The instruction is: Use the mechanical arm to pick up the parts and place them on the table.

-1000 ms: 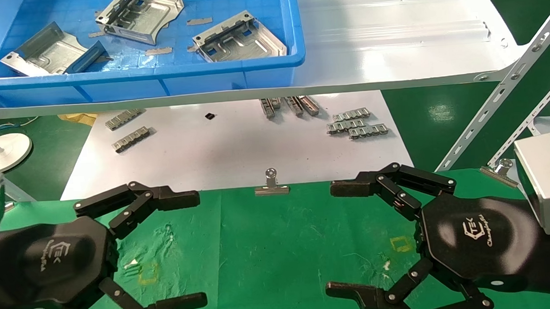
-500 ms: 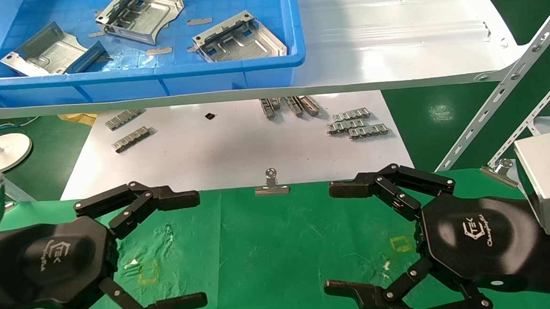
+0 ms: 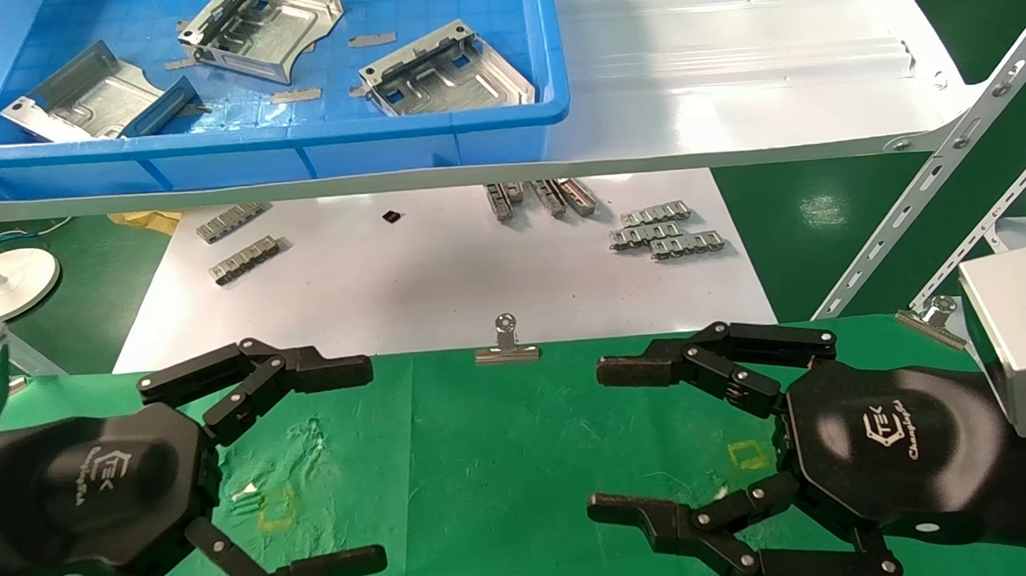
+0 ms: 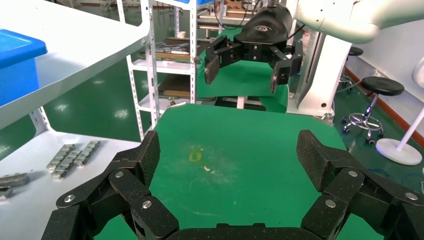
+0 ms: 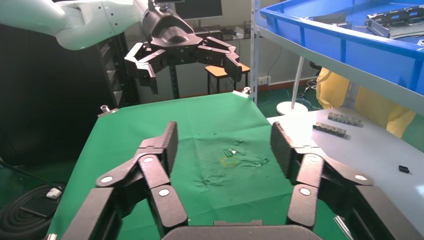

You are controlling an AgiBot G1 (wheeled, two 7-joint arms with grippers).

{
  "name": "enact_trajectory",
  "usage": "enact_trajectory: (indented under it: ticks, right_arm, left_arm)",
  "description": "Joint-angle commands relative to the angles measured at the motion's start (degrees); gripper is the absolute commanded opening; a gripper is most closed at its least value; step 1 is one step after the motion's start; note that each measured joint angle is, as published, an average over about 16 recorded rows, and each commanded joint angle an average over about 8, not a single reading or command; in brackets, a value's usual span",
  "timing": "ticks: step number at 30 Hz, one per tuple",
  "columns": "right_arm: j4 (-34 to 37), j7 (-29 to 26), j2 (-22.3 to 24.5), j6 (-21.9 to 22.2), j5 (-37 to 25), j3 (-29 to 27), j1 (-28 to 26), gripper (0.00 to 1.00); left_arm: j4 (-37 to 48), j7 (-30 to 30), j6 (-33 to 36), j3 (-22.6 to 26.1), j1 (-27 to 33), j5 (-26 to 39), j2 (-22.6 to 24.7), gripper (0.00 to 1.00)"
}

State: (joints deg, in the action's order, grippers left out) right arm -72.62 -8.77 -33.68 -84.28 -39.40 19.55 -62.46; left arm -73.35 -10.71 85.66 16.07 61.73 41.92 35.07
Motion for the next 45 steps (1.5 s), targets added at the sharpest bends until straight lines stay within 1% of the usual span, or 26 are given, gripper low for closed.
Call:
enact_trajectory:
  ticks: [1,35,38,40,42,45]
  right_arm:
    - [0.0,0.0,0.0,0.0,0.0,0.0,0.0,0.0]
    - [0.0,0.0,0.0,0.0,0.0,0.0,0.0,0.0]
    - [0.01,0.0,0.0,0.0,0.0,0.0,0.0,0.0]
    - [0.01,0.01,0.0,0.0,0.0,0.0,0.0,0.0]
    - [0.01,0.01,0.0,-0.01,0.0,0.01,-0.01,0.0]
    - [0.02,0.01,0.0,-0.01,0.0,0.01,-0.01,0.0]
  left_arm:
    - [0.0,0.0,0.0,0.0,0.0,0.0,0.0,1.0]
    - [-0.15,0.36,-0.15,-0.23,0.38,0.11,-0.07,1.0]
    - [0.01,0.95,-0.71,-0.64,2.14,0.84,-0.18,1.0]
    - [0.31,1.49,-1.26,-0.88,4.49,1.98,-0.12,1.0]
    - [1.16,1.94,-1.95,-0.89,8.09,3.8,0.27,1.0]
    - [3.93,2.26,-2.82,-0.09,15.26,7.66,1.79,1.0]
